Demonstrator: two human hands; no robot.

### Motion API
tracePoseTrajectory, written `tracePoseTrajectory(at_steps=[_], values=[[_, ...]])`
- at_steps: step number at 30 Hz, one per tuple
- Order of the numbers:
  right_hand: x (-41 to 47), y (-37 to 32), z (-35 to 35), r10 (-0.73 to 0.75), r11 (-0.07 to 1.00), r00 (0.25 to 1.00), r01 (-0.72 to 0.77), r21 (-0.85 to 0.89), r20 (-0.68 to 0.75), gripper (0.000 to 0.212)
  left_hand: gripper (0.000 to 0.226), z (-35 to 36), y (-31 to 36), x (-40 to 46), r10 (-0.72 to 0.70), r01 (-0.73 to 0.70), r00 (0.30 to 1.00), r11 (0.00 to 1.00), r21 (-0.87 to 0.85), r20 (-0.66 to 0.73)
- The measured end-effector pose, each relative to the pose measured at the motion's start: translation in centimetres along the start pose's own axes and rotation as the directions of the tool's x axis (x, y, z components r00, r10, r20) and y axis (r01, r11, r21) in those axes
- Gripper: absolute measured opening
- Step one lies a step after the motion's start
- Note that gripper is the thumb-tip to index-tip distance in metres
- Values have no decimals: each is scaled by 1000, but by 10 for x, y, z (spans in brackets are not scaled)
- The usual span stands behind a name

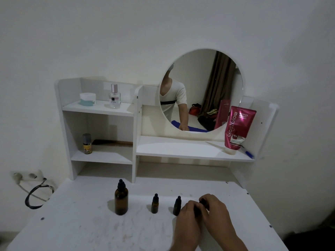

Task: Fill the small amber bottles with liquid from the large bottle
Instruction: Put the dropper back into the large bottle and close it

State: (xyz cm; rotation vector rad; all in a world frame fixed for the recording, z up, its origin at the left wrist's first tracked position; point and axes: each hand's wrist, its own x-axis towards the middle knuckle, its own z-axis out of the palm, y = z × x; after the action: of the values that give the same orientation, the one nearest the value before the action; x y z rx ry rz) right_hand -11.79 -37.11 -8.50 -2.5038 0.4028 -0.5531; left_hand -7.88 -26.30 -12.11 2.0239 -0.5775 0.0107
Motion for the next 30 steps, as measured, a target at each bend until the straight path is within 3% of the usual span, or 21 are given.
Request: tracePoseTrajectory(at_steps=[4,10,17,21,26,30], values=[[0,-1,0,-8,1000,1000,9,28,-2,8,31,-6,0,-6,28,-28,1000,999,-30,11],[-6,-4,-5,44,999,999,-44,32,13,36,59,-9,-15,-18,-20,23,997,999,-40,78],[-14,-28,-7,0,999,997,-5,-52,-80,45,40,-57,-32,-45,-24,44,992,987,-155,125],[-19,-50,0,-94,993,981,82,-81,-168,40,24,-104,-41,-57,-112,118,993,957,-264,37],[-29,-89,19,-205,978,950,208,-13,-237,31,18,-156,-63,-68,-196,170,977,955,-244,-84],[-32,-125,41,-257,958,945,277,77,-202,29,19,-190,-74,-75,-255,215,944,957,-196,-210]])
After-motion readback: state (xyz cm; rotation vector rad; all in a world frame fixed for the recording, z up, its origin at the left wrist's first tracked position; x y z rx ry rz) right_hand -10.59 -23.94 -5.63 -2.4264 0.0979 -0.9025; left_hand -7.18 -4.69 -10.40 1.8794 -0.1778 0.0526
